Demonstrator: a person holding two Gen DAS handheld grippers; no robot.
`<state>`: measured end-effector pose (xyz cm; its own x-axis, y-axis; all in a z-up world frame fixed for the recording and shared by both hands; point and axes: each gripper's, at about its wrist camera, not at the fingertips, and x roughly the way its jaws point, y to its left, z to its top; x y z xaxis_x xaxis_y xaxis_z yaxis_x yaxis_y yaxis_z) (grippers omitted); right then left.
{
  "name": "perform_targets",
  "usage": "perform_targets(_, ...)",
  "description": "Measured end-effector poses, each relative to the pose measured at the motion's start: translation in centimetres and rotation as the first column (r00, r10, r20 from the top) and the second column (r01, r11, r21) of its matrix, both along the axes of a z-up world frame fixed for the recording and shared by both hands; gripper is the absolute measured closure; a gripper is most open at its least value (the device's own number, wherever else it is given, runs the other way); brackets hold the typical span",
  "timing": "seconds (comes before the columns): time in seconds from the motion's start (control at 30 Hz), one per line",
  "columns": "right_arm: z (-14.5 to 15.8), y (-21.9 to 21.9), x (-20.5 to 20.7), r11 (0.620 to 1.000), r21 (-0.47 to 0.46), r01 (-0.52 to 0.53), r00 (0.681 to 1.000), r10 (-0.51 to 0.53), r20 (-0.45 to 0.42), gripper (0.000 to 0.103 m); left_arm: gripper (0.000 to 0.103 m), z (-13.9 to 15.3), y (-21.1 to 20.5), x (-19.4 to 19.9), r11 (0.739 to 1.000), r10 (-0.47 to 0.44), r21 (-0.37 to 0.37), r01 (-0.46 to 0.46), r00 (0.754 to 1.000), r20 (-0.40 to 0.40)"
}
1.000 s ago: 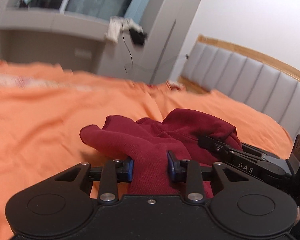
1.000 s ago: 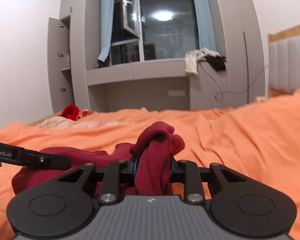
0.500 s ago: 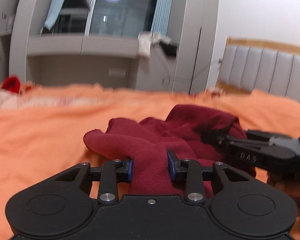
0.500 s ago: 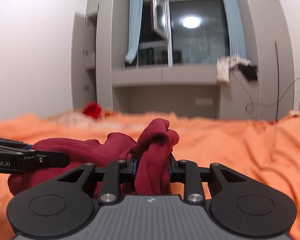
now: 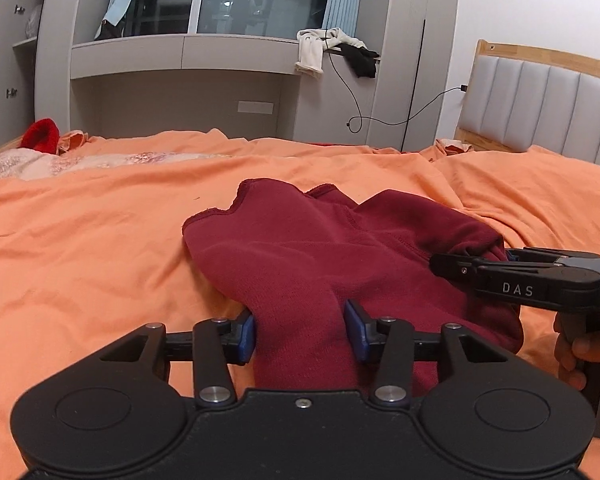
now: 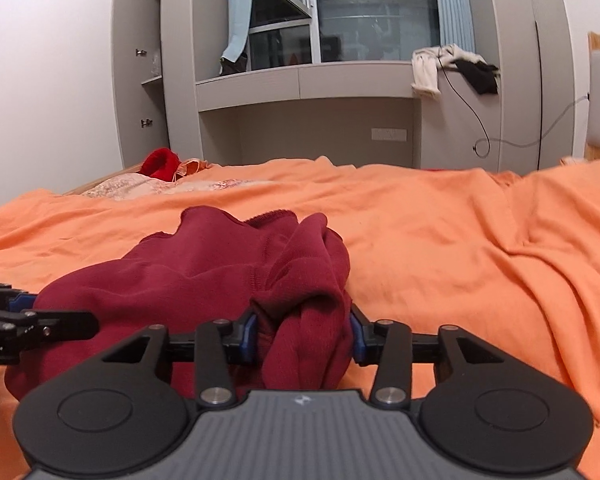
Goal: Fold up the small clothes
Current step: 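Open both grippers and release the folded red sweater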
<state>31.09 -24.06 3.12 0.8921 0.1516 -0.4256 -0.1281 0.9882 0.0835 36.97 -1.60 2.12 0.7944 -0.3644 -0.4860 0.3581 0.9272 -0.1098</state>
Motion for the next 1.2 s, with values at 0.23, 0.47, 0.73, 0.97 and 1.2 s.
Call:
perform_targets(0.23, -0.1, -0.2, 0.0, 1.000, -0.006, 0.023, 1.000, -0.023, -0.018, 0.037, 0.039, 0.0, -0.2, -0.2, 0.999, 0.037, 0.011, -0.037, 0.999, -0.004)
perform_targets(0.47, -0.4, -0.6, -0.2, 0.999, 0.007, 0.050, 0.998, -0.050, -0.025, 0.010, 0.020, -0.3, 0.5, 0.2, 0.993, 0.108, -0.032, -0.110, 0.993, -0.051)
perform_targets(0.73, -0.6, -1.5, -0.5, 0.997, 0.046, 0.063, 0.997, -0.062, -0.035, 0.000, 0.003, -0.5, 0.9, 0.0, 0.987, 0.155, -0.038, -0.157, 0.986, -0.056)
perform_targets(0.97, -0.7, -2.0, -0.6, 0.994, 0.074, 0.080, 0.996, -0.077, -0.044, 0.000, 0.001, -0.4, 0.8, -0.2, 0.984, 0.170, -0.039, -0.172, 0.984, -0.052)
perform_targets(1.2, 0.1, -2.4, -1.7, 0.991, 0.092, 0.099, 0.995, -0.100, 0.004, 0.000, 0.001, 0.3, 0.5, -1.2, 0.981, 0.192, -0.031, -0.193, 0.981, -0.018)
